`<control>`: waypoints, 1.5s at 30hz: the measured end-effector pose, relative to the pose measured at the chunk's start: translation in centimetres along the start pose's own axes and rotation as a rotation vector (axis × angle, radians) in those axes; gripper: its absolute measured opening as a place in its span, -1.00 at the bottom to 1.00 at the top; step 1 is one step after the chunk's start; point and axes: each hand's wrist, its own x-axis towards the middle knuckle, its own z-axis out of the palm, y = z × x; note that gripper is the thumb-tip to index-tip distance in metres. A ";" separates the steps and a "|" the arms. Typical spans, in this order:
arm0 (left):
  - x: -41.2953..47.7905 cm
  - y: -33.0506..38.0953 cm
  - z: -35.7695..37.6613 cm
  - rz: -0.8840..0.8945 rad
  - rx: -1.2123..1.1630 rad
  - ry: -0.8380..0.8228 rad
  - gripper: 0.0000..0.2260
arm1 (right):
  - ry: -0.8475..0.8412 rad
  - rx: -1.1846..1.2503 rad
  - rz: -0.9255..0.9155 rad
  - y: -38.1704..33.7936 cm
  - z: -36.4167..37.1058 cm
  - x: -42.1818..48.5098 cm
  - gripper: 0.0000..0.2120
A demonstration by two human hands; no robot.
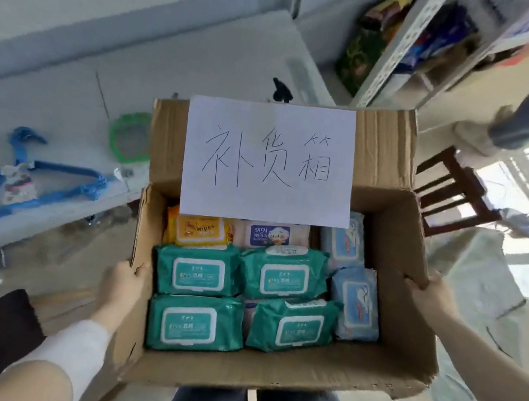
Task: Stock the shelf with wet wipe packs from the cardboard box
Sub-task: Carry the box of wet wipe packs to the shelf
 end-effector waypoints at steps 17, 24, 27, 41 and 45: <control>3.8 35.5 9.5 0.692 0.406 -0.148 -0.66 | 0.157 0.356 0.604 14.0 -7.0 4.6 -0.63; 7.5 45.9 15.3 0.862 0.516 -0.208 -0.66 | 0.221 0.488 0.774 14.1 -4.6 7.6 -0.63; 9.0 49.4 18.5 0.898 0.571 -0.220 -0.65 | 0.220 0.513 0.827 14.3 -2.9 9.7 -0.63; 13.6 55.1 30.5 0.997 0.699 -0.244 -0.65 | 0.154 0.485 0.917 17.6 2.9 20.2 -0.56; 13.9 55.9 32.2 0.988 0.711 -0.231 -0.64 | 0.171 0.486 0.907 18.2 3.4 21.9 -0.60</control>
